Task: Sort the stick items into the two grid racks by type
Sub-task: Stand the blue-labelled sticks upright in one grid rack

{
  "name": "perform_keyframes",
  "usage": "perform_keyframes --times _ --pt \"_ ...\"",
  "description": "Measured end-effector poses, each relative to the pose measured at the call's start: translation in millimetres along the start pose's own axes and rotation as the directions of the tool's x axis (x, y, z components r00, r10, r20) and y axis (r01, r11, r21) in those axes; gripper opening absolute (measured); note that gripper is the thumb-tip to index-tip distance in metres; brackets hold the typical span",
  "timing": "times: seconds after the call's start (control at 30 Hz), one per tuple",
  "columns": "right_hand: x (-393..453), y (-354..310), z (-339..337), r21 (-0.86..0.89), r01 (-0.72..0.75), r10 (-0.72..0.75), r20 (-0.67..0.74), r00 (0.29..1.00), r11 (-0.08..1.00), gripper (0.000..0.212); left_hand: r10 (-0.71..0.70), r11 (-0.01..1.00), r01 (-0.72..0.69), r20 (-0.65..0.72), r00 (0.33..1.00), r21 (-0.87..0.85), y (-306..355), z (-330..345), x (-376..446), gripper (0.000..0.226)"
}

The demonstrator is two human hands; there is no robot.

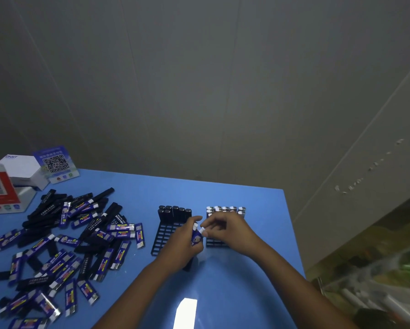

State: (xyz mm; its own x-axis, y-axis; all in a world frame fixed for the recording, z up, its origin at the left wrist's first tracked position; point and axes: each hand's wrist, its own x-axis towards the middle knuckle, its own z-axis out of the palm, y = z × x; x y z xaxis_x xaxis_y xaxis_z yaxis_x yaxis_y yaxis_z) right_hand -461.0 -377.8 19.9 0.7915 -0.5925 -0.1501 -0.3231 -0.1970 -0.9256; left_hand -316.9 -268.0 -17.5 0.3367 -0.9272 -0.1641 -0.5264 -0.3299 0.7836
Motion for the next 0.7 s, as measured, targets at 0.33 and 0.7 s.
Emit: perform_keyframes --times 0.33,0.7 --pt "-17.4 -5.7 -8.2 0.006 0.004 -0.005 0.088 0.996 1.000 0.006 0.008 1.000 -0.009 0.027 1.000 0.017 6.7 3.8 -16.2 0.065" --pt "-9.3 0.4 -41.3 -0.101 -0.047 0.019 -0.266 0.964 0.994 0.007 -0.002 1.000 0.002 -0.012 1.000 0.007 1.0 -13.0 -32.1 0.061"
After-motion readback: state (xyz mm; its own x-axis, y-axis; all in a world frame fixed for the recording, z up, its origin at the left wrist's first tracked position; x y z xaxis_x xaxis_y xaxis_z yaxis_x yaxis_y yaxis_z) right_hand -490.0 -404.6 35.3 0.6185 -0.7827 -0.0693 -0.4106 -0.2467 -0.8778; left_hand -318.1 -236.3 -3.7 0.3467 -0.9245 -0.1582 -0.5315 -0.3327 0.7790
